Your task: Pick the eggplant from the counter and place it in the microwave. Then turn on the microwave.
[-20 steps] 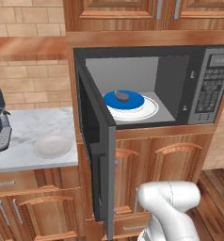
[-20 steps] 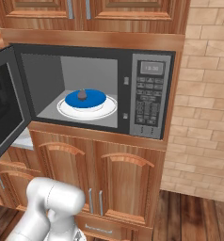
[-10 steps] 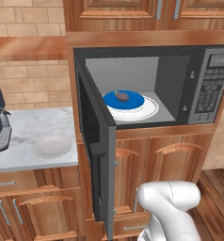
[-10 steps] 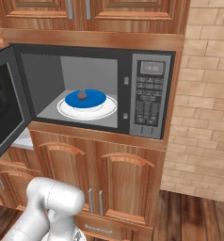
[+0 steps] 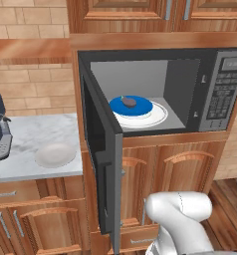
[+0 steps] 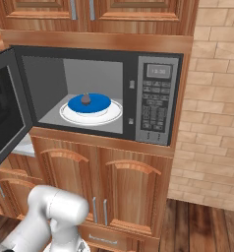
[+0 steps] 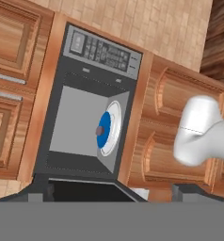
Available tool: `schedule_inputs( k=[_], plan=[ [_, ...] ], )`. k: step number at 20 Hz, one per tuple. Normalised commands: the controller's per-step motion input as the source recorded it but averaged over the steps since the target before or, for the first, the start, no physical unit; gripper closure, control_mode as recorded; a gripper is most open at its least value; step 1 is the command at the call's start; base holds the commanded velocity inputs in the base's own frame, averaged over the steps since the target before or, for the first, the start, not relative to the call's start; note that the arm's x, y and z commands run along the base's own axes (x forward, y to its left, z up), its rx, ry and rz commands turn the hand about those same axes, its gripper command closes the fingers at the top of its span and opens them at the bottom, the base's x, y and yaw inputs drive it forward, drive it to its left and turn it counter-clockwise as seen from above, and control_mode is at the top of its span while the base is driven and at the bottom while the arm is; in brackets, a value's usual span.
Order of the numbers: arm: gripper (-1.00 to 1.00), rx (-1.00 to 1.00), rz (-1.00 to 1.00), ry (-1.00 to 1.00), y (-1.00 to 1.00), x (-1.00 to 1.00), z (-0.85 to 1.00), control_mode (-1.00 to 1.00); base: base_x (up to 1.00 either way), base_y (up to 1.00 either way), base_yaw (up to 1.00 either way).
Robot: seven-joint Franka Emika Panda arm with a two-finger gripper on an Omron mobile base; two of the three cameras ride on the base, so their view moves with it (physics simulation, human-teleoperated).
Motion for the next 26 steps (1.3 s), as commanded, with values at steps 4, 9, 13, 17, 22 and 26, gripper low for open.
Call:
schedule_inputs(
  k=[4,9,13,17,22,26],
  plan=[
    [-1.0,0.0,0.06,0.16,0.29,0.0,-0.01,-1.0,0.0,0.0,0.0],
    [-1.0,0.02,0.1,0.21,0.27,0.0,-0.01,-1.0,0.0,0.0,0.0],
    [-1.0,0.0,0.12,0.07,0.23,-0.12,-0.04,-1.0,0.0,0.0,0.0],
    [-1.0,0.0,0.12,0.02,0.29,-0.11,-0.18,-1.0,0.0,0.0,0.0],
    [-1.0,0.0,0.11,0.0,0.29,-0.03,-0.17,-1.0,0.0,0.0,0.0],
    [-1.0,0.0,0.05,0.04,0.3,0.0,-0.16,-1.0,0.0,0.0,0.0]
  ],
)
